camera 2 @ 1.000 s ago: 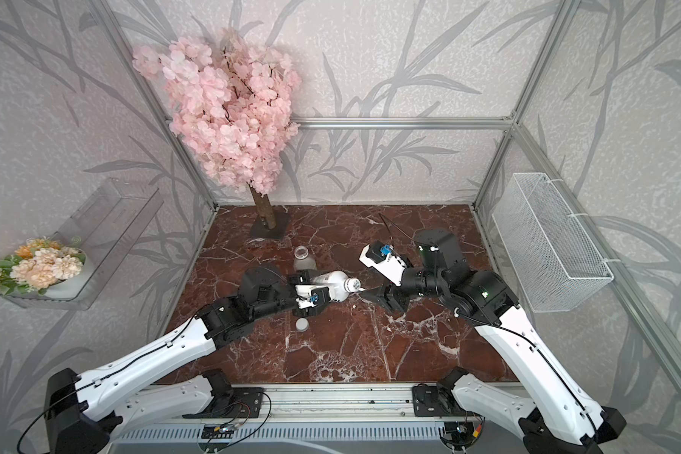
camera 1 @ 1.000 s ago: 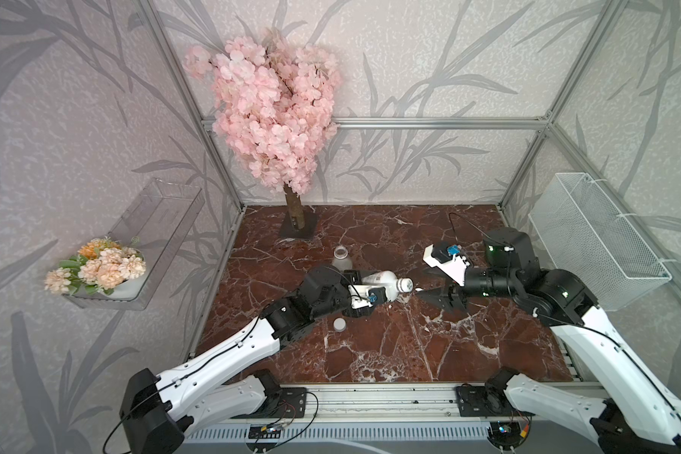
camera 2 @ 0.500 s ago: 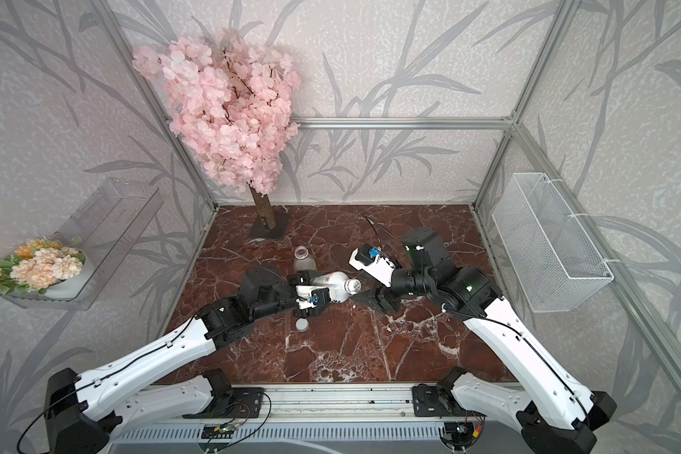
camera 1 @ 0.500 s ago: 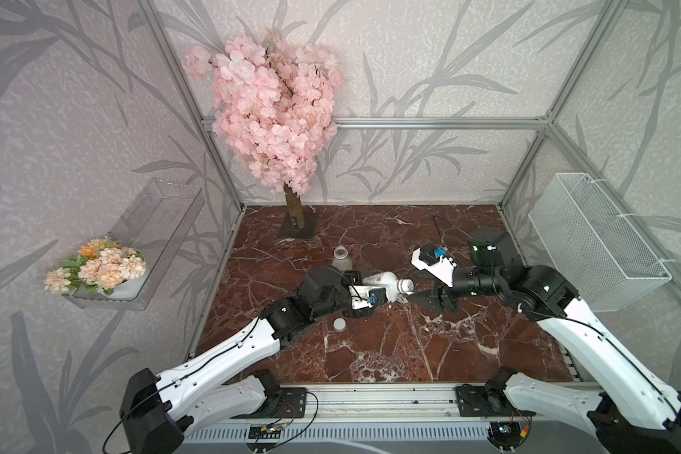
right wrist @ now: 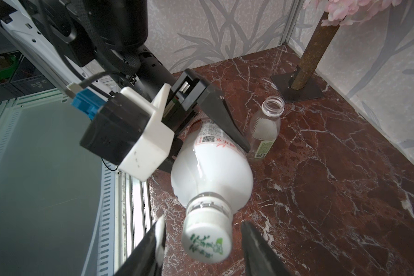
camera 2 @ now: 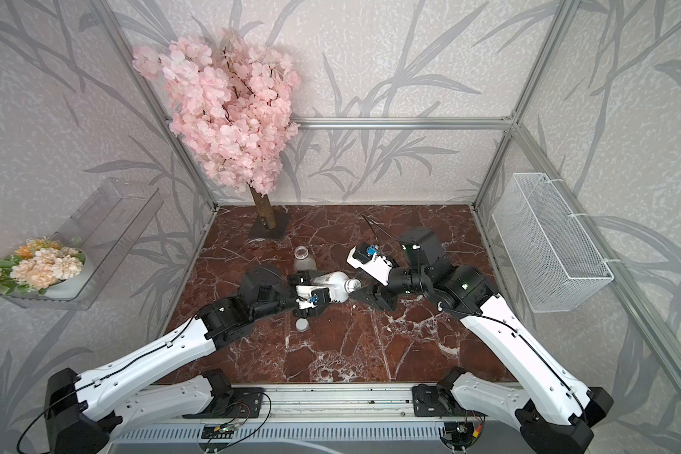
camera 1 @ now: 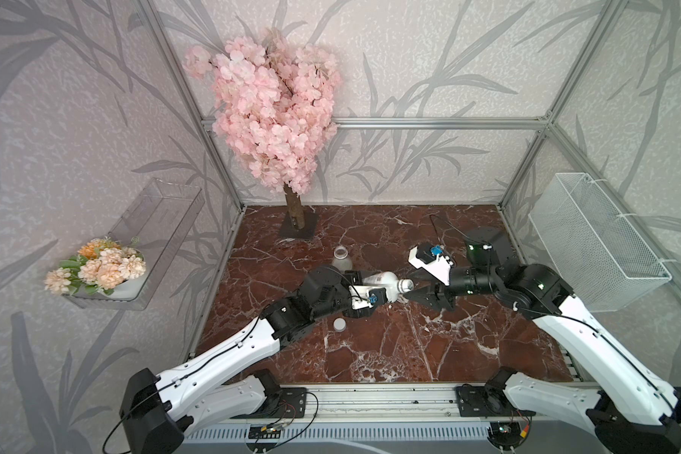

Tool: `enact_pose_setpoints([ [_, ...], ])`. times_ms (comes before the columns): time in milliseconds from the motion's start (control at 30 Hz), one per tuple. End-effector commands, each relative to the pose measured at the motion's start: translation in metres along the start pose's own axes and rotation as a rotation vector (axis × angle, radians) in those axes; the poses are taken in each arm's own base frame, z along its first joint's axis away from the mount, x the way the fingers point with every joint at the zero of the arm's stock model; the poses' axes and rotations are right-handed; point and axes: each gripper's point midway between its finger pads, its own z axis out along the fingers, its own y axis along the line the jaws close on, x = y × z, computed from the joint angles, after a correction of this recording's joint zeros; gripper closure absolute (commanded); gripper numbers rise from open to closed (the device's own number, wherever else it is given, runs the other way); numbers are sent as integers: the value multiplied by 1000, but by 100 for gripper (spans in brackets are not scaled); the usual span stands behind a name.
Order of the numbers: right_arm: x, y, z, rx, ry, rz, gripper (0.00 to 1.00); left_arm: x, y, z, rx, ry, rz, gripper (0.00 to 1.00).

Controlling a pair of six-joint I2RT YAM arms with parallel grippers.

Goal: Screw on the bottle caps
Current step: Screw the bottle cap onto the plastic bottle.

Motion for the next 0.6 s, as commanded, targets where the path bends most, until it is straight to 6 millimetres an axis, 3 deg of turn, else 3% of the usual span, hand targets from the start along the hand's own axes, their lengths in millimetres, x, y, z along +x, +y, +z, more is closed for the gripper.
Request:
enact_pose_setpoints([
  [0, -1, 1, 3, -10, -5, 6, 49, -18, 11, -6, -25, -47, -6, 36],
  [567, 3, -2, 6, -8, 23, 95, 85, -17, 13, -6, -40, -43, -4, 36],
])
